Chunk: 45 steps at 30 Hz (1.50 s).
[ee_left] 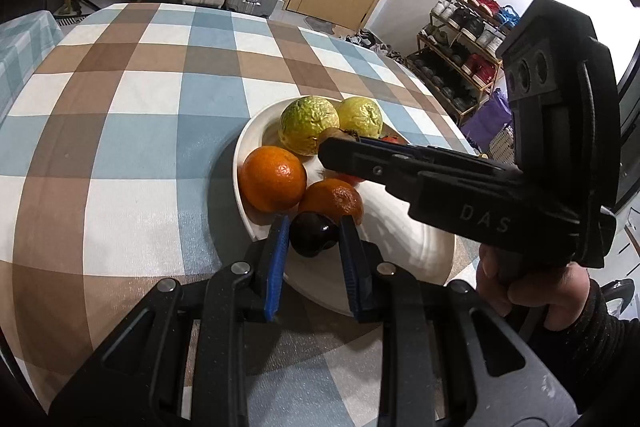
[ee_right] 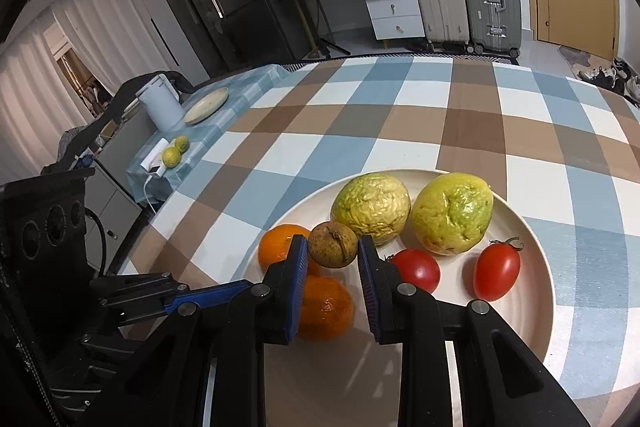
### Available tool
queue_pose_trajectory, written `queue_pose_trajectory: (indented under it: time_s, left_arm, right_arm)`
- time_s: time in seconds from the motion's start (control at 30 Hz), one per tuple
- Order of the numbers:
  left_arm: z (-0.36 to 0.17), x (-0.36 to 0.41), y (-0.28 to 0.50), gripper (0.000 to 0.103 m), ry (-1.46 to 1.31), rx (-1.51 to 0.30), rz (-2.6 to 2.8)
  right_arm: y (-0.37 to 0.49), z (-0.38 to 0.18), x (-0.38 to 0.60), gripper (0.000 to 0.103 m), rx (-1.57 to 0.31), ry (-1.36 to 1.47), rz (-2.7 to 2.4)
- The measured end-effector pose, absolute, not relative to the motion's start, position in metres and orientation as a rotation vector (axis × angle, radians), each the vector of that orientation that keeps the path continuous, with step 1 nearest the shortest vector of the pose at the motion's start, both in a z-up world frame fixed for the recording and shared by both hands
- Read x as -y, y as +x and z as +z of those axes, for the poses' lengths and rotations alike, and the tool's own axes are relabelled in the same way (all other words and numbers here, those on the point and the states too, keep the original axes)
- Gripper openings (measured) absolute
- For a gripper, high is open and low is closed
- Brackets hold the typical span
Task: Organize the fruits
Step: 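Carry the plum and kiwi onto the cream plate and open both grippers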
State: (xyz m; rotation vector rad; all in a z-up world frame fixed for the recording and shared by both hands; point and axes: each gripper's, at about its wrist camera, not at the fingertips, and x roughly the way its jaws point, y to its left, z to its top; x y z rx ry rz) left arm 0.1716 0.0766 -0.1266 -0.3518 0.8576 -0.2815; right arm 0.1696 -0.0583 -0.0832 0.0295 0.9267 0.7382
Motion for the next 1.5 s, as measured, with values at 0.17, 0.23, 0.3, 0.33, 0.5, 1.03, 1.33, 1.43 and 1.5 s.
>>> queue_pose_trajectory:
  time_s: [0.17,0.23,0.3,0.33,0.5,1.03,1.33,1.43,1.5]
  left_arm:
    - [-0.127,-0.077,0.174,0.023,-0.350,-0.862,-0.281]
    - [-0.127,-0.077,0.174,0.023,-0.350,-0.863,-0.280]
    - [-0.127,-0.078,0.174,0.023,-0.359,-0.864,-0.272]
    - [-0.127,-0.078,0.174,0.023,-0.363,-0.867,-0.271]
    - [-0.124,-0.077,0.169,0.026,-0.358,-0.871,-0.261]
    - [-0.090,-0.059,0.132,0.057,-0.313,-0.817,-0.202]
    - [-0.075,-0.039,0.106,0.074,-0.274,-0.796,-0.193]
    - [-0.073,-0.032,0.098,0.082,-0.261,-0.797,-0.180]
    - [-0.073,-0.027,0.094,0.082,-0.251,-0.807,-0.177]
  right_arm:
    - [0.170,-0.085,0.056,0.027,-0.930,0.019,0.727]
    - [0.170,-0.086,0.055,0.027,-0.933,0.021,0.732]
    - [0.171,-0.085,0.055,0.031,-0.932,0.026,0.729]
    - [0.170,-0.085,0.055,0.033,-0.931,0.029,0.728]
    - [0.166,-0.075,0.063,0.039,-0.896,0.051,0.723]
    - [0.122,-0.044,0.120,0.065,-0.809,0.139,0.658]
    - [0.084,-0.035,0.146,0.082,-0.764,0.151,0.636]
    - [0.072,-0.034,0.155,0.087,-0.748,0.159,0.625]
    - [0.065,-0.034,0.160,0.088,-0.744,0.164,0.622]
